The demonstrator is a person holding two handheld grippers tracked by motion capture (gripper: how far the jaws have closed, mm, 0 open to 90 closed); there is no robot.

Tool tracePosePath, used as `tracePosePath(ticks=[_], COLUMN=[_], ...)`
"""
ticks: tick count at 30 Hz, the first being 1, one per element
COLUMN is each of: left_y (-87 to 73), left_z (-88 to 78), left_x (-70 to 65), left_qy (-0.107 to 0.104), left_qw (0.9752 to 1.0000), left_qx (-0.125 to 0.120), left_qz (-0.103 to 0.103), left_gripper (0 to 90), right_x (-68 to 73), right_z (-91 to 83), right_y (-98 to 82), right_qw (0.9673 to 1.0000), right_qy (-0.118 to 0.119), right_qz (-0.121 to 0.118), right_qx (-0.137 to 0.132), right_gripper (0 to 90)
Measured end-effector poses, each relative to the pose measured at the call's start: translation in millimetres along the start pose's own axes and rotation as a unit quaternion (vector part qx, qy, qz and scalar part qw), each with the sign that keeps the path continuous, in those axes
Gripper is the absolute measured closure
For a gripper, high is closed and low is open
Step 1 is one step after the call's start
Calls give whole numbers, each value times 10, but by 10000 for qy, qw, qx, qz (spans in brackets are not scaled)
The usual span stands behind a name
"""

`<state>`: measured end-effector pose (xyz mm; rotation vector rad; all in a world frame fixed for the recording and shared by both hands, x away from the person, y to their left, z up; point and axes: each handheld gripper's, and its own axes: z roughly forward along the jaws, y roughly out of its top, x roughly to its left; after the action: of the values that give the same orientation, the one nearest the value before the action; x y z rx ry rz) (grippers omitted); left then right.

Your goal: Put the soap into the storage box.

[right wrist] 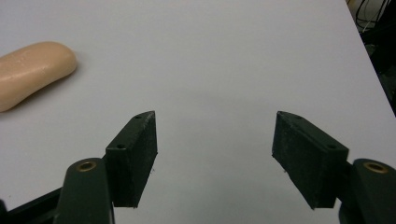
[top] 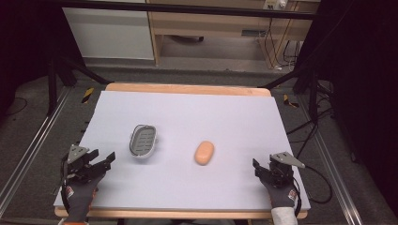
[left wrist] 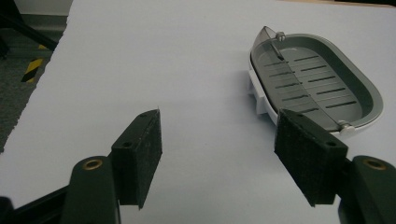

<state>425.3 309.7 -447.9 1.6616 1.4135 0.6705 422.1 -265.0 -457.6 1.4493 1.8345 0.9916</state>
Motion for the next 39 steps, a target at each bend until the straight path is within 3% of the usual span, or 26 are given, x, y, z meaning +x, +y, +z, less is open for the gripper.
tracePosePath(ticks=[5,11,15,20,29,39], left_y=[31,71,109,195,321,438], left_z=[-39,-51,-61,-82,-127,-109], left_x=[-43,-82,-138,-197,-313,-483], left_qy=[99,-27,-95,-198,-378,-467], left_qw=[9999,10000,9999,9997,9990,9979], left_qx=[24,74,60,-5,-32,-84], left_qz=[50,39,77,129,249,433], left_gripper=[310,295,285,275,257,258], right_x=[1,10,19,43,31,71], right_z=[-16,-17,3,9,-9,-19], right_y=[-10,-19,-14,-14,1,1], right_qw=[10000,9999,9994,9994,9994,9992], right_qy=[48,104,303,244,180,304], right_qz=[21,55,-9,-118,-78,-127], right_qx=[20,74,162,198,274,240], right_gripper=[300,291,344,344,335,374])
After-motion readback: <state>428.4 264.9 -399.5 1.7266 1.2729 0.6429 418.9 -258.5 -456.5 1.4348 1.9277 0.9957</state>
